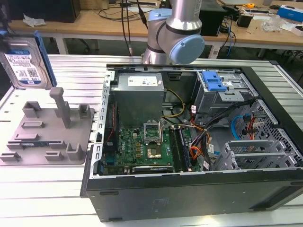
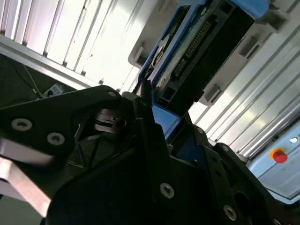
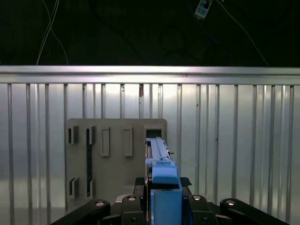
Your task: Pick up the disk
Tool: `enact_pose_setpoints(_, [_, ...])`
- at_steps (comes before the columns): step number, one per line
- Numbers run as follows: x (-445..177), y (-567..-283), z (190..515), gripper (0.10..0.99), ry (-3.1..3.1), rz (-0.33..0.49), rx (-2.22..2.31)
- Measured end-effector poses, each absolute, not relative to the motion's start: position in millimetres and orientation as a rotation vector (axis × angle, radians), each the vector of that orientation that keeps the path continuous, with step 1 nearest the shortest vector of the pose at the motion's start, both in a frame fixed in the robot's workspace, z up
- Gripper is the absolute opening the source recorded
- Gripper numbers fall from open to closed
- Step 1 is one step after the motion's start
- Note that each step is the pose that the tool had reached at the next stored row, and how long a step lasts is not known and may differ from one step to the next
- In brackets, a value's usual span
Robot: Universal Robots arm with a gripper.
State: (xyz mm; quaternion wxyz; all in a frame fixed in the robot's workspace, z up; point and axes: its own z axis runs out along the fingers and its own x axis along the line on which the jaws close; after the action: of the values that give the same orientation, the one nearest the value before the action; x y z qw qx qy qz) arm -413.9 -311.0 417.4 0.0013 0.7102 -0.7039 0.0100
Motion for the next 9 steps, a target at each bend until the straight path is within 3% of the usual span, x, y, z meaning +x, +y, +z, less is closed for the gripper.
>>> enact_pose_setpoints(9, [-414, -311, 465, 0.365, -2.21, 0.032, 2.229])
